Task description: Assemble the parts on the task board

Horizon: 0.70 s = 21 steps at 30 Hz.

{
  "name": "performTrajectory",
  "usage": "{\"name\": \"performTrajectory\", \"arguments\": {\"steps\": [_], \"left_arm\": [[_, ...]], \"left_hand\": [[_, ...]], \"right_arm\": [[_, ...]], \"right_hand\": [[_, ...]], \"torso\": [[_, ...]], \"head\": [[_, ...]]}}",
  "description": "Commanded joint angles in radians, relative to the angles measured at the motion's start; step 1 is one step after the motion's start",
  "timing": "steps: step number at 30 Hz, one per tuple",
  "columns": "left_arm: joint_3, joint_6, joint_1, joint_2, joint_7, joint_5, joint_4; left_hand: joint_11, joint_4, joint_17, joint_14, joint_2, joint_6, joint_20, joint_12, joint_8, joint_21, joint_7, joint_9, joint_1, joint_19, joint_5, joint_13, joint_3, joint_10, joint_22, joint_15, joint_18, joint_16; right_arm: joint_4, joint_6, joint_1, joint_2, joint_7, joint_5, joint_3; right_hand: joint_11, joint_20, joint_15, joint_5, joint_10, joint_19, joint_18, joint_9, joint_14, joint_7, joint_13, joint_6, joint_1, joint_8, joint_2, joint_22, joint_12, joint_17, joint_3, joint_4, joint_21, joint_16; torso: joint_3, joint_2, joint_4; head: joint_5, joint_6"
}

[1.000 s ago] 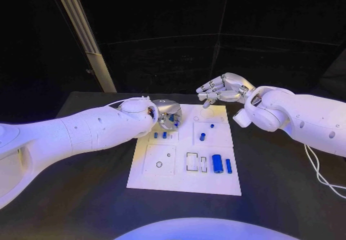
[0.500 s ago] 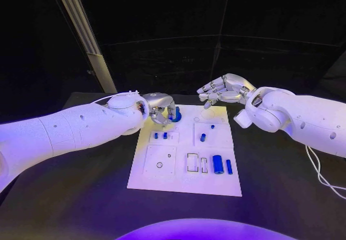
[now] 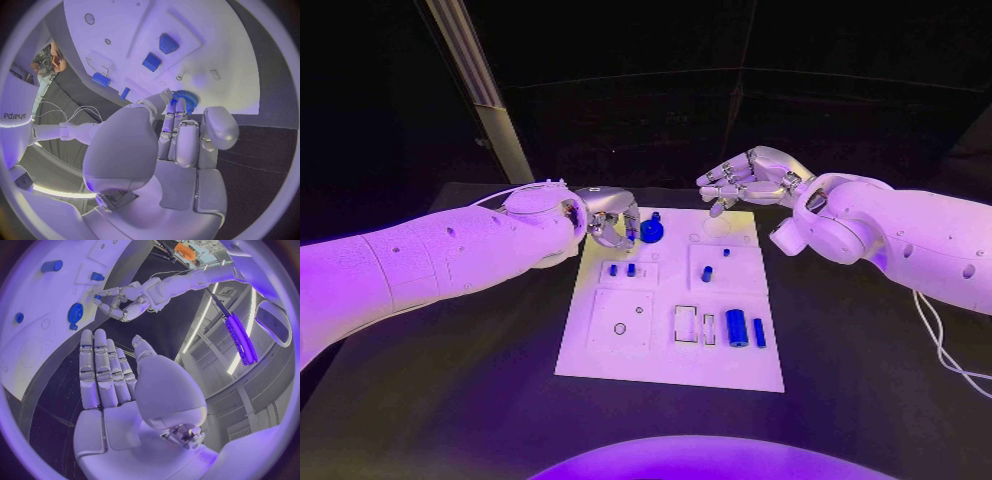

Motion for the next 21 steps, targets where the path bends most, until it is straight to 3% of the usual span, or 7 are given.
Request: {"name": "performTrajectory", "arguments": {"steps": [1, 21], "left_arm": [[0.000, 0.034, -0.001, 0.000, -0.005, 0.023, -0.006], [-0.005, 0.080, -0.009, 0.020, -0.015, 0.024, -0.031]], "left_hand": [[-0.002, 0.002, -0.001, 0.031, 0.000, 0.007, -0.002, -0.005, -0.005, 0.005, 0.001, -0.001, -0.009, 0.006, 0.001, -0.001, 0.002, 0.009, 0.002, -0.004, -0.013, 0.002], [-0.002, 0.002, -0.005, 0.030, 0.000, 0.008, -0.002, -0.006, -0.006, 0.005, 0.000, -0.001, -0.009, 0.005, 0.001, -0.002, 0.003, 0.010, 0.001, -0.004, -0.013, 0.000]], "right_arm": [[0.001, 0.006, 0.001, -0.002, 0.011, 0.001, 0.001], [0.001, 0.007, 0.001, -0.001, 0.011, 0.001, 0.001]], "right_hand": [[0.002, 0.006, 0.006, 0.004, -0.006, 0.004, 0.013, 0.000, 0.000, 0.002, -0.001, -0.004, -0.006, 0.006, 0.003, -0.001, 0.005, -0.001, 0.004, 0.003, -0.005, -0.004], [0.002, 0.006, 0.006, 0.004, -0.006, 0.004, 0.013, 0.000, 0.000, 0.002, -0.001, -0.004, -0.006, 0.006, 0.003, -0.001, 0.005, -0.001, 0.004, 0.003, -0.005, -0.004]], "torso": [[0.0010, -0.001, -0.0003], [-0.0001, 0.000, -0.0007]], "head": [[0.002, 0.000], [0.004, -0.003]]}}
